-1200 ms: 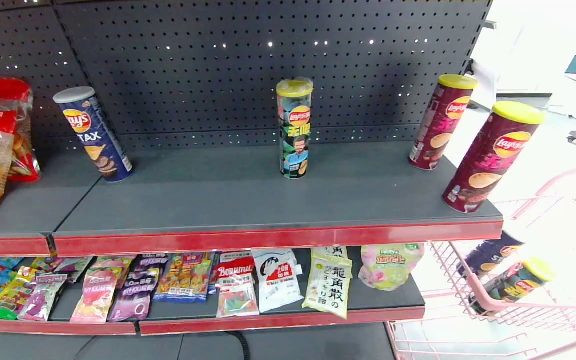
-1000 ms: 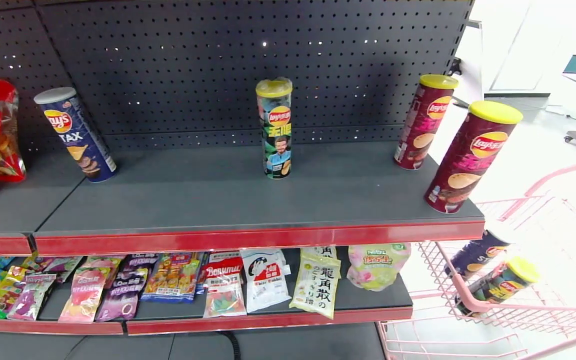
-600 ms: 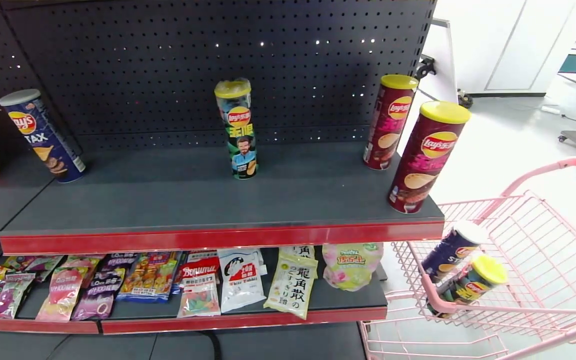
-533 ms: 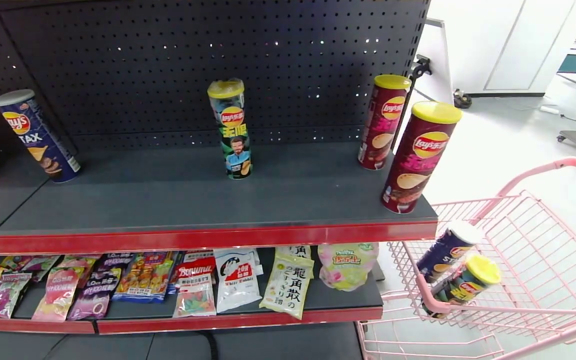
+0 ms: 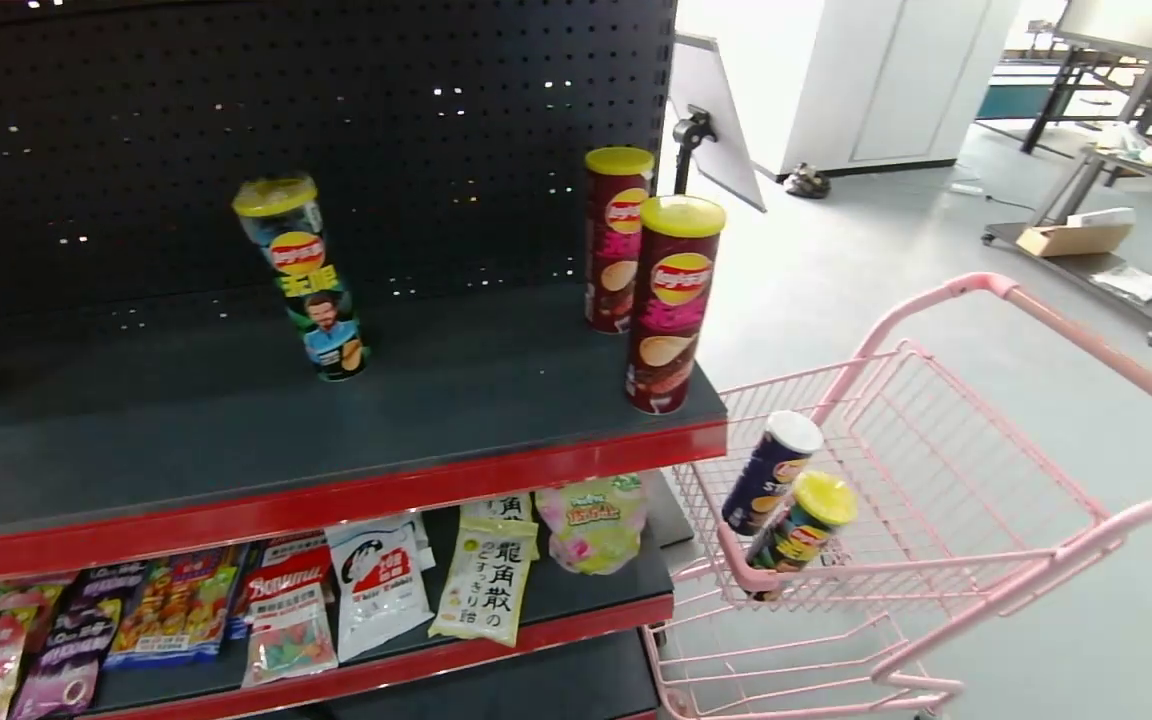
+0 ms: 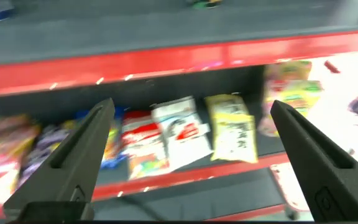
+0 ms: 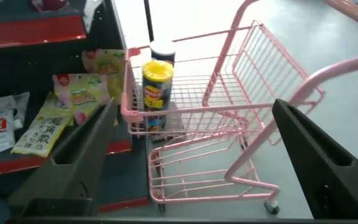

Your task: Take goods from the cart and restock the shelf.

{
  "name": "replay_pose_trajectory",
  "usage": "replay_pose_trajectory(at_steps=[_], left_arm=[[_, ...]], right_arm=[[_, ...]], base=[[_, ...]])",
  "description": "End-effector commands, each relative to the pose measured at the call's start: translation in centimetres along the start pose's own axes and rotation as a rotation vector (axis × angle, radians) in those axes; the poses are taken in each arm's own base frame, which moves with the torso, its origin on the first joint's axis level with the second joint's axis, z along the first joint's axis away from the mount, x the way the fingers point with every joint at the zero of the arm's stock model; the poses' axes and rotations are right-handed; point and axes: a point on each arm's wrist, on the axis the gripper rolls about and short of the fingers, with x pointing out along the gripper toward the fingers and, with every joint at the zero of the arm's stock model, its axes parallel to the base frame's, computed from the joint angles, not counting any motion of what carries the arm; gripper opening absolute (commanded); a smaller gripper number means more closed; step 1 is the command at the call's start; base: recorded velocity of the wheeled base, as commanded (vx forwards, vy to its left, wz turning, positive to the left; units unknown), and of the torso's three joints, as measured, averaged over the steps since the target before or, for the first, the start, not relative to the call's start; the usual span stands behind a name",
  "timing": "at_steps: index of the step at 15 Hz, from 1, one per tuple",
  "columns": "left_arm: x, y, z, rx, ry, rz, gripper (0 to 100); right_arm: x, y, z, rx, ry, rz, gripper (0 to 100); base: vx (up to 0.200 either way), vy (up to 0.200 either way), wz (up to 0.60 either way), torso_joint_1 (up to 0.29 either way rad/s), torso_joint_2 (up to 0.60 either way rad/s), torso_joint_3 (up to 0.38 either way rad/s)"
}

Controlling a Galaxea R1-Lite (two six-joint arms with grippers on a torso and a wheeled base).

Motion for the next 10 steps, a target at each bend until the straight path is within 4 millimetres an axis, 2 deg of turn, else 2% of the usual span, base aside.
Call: replay_pose_trajectory(at_steps=[1,2,7,10], left_arm=[[0.01,0.0,0.0,0.0,0.001,-0.001,100],[0.01,0.0,0.0,0.0,0.001,0.001,100],[0.01,0.0,0.0,0.0,0.001,0.001,100],[0.01,0.0,0.0,0.0,0.001,-0.001,100]], right_arm=[[0.0,0.0,0.0,0.002,0.0,0.0,100],[0.0,0.0,0.0,0.002,0.0,0.0,100],[0.0,0.0,0.0,0.002,0.0,0.0,100],[0.0,0.0,0.0,0.003,0.0,0.0,100]], base=[[0.0,0.0,-0.6,0.002,0.0,0.007],[0.0,0.0,-0.6,0.002,0.0,-0.002],[0.0,0.0,0.0,0.0,0.0,0.0],[0.0,0.0,0.0,-0.116,0.27,0.17]])
